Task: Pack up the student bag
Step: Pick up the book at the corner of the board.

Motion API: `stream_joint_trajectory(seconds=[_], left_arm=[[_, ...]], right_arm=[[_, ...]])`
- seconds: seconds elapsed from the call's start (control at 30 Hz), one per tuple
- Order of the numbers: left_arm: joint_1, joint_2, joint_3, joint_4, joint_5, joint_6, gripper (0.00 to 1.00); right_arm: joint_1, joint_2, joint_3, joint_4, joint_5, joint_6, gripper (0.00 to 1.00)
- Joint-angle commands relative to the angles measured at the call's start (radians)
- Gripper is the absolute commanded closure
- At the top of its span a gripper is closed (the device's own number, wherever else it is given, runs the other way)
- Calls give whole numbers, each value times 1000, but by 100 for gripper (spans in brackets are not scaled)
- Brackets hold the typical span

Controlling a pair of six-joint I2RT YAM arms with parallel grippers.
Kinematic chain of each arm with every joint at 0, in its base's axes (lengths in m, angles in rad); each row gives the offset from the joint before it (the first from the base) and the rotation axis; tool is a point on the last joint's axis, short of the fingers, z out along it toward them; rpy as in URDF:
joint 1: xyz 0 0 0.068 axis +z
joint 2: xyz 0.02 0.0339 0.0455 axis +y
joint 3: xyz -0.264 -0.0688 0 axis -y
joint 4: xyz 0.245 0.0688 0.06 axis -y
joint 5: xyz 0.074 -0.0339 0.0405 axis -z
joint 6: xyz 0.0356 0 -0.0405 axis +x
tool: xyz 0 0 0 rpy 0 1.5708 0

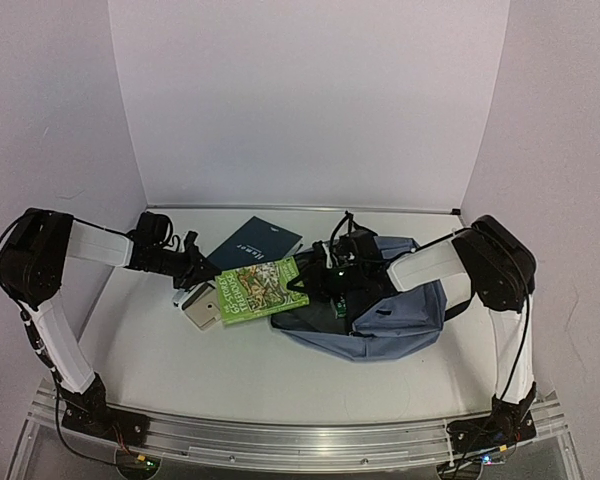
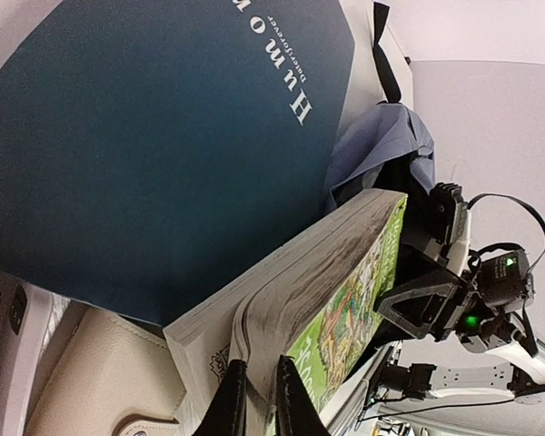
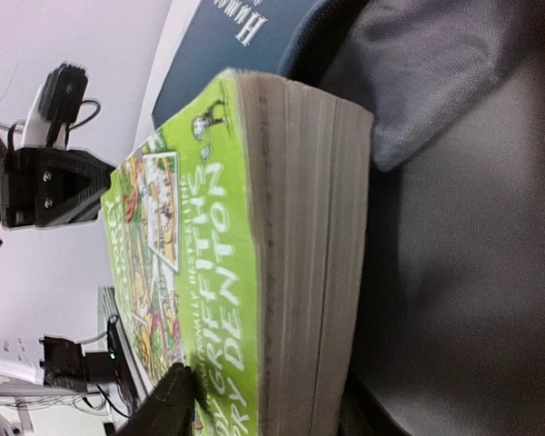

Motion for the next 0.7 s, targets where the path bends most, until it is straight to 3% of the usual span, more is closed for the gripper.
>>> stream_joint_trajectory(seconds=[0.0, 0.07, 0.13, 0.27, 0.4, 0.5, 0.67], left_arm=[[-3, -42, 4, 7, -32, 20, 97], [-4, -85, -4, -6, -69, 17, 87], [-4, -145, -8, -37, -117, 16, 70], [-4, -282, -8, -95, -196, 12, 31], [-4, -406, 3, -108, -177, 6, 8], [-9, -457, 26, -96, -87, -5, 1], [-88, -487, 76, -30, 28, -26, 0]], right_arm=[[8, -50, 0, 142, -43, 86, 83], [8, -109, -17, 153, -28, 101, 91], [8, -165, -37, 153, -12, 110, 99], [8, -305, -67, 152, 19, 127, 100], [7, -431, -79, 151, 67, 136, 100], [8, -508, -76, 150, 93, 140, 100], [7, -577, -41, 145, 84, 128, 100]])
